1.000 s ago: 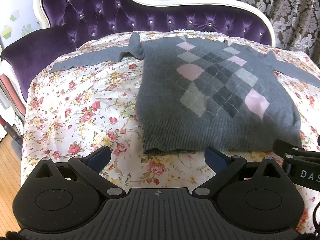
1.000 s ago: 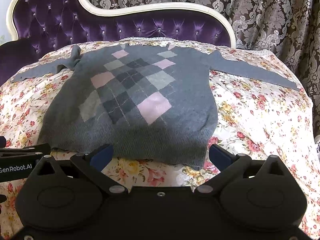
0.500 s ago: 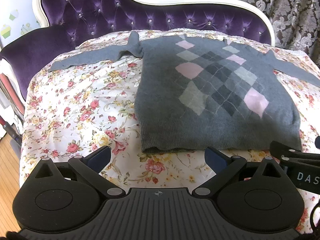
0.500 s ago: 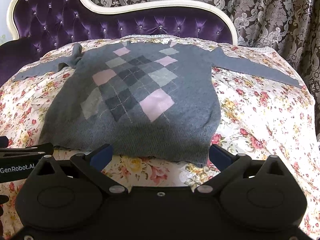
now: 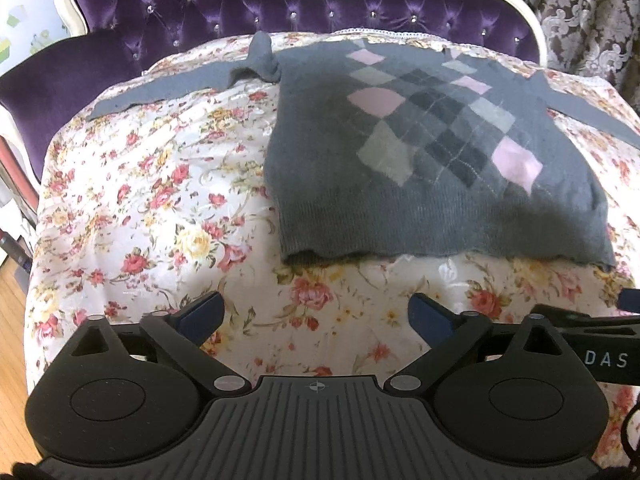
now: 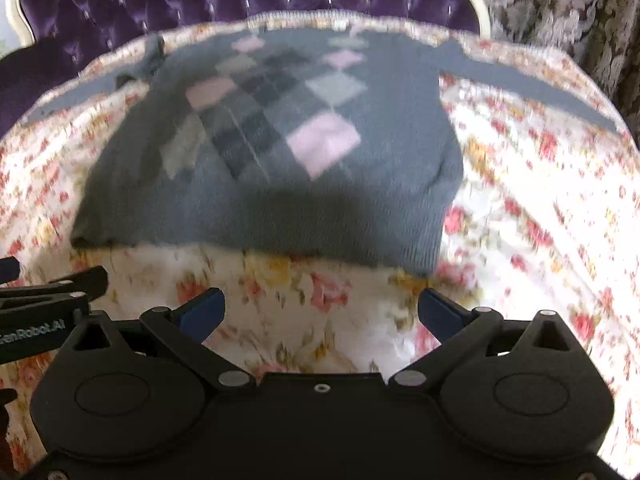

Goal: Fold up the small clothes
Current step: 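Grasp the sweater sleeve cuff with the right gripper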

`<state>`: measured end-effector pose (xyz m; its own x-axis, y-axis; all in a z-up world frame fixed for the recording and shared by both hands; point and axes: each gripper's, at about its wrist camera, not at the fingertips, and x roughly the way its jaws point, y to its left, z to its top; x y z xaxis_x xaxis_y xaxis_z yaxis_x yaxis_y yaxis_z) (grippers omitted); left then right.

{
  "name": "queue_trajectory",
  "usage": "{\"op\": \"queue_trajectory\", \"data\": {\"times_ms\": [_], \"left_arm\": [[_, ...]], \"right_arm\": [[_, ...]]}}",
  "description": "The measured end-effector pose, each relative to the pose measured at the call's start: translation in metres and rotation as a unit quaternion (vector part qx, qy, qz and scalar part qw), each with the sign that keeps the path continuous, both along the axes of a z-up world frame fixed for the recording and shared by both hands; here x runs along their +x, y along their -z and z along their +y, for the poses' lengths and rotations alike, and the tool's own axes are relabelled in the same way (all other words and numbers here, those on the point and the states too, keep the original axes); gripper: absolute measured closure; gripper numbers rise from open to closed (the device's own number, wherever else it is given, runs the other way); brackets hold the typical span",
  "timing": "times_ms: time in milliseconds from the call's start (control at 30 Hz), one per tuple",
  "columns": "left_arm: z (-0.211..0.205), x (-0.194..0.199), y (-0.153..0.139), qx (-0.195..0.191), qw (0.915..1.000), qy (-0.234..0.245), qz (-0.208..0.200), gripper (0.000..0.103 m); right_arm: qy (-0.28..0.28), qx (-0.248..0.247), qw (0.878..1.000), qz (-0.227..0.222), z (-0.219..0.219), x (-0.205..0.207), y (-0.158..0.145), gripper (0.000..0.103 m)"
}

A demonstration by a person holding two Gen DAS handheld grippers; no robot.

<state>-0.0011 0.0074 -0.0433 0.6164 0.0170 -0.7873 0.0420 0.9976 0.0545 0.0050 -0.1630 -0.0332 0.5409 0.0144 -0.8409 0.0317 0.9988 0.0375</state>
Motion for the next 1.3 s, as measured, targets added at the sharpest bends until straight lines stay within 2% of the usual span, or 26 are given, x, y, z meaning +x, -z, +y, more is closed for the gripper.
{"op": "queue_trajectory", "data": {"times_ms": [33,133,300,500,600,767,967,1133,1200,1267,1300], "left_arm": [[0.001,0.001,-0.001,-0.002,1.0,0.001,0.003,0.015],[0.004,0.01,-0.01,-0.011,0.9999,0.012,0.002,0.015],[0.005,0.032,-0.055,-0.022,0.9981,0.035,-0.046,0.015],[0.002,0.064,-0.116,-0.052,0.992,0.058,-0.099,0.014],[-0.003,0.08,-0.134,-0.061,0.9892,0.062,-0.118,0.014],[-0.015,0.104,-0.154,-0.051,0.9865,0.059,-0.144,0.014],[-0.027,0.137,-0.15,-0.044,0.9877,0.059,-0.138,0.014],[-0.039,0.161,-0.124,-0.036,0.9905,0.06,-0.118,0.014],[-0.043,0.169,-0.112,-0.039,0.9914,0.062,-0.108,0.014],[-0.05,0.179,-0.099,-0.038,0.9922,0.065,-0.099,0.014],[-0.053,0.183,-0.093,-0.037,0.9925,0.066,-0.095,0.014]], "right_arm": [[0.001,-0.002,1.0,0.005,-0.001,0.0,0.001,0.001],[0.005,-0.006,1.0,-0.016,-0.008,-0.003,-0.005,0.001],[-0.009,-0.01,0.998,-0.062,-0.027,0.013,-0.047,0.001],[-0.013,0.027,0.994,-0.103,-0.059,0.045,-0.105,0.001],[-0.012,0.025,0.991,-0.128,-0.07,0.062,-0.127,0.001],[-0.005,0.005,0.988,-0.153,-0.084,0.086,-0.146,0.001],[0.002,0.017,0.991,-0.134,-0.11,0.116,-0.146,0.001],[0.024,0.031,0.993,-0.11,-0.137,0.135,-0.118,0.002],[0.034,0.019,0.994,-0.104,-0.148,0.143,-0.102,0.008],[0.044,0.004,0.995,-0.094,-0.161,0.15,-0.086,0.022],[0.052,0.002,0.995,-0.089,-0.168,0.154,-0.077,0.024]]}}
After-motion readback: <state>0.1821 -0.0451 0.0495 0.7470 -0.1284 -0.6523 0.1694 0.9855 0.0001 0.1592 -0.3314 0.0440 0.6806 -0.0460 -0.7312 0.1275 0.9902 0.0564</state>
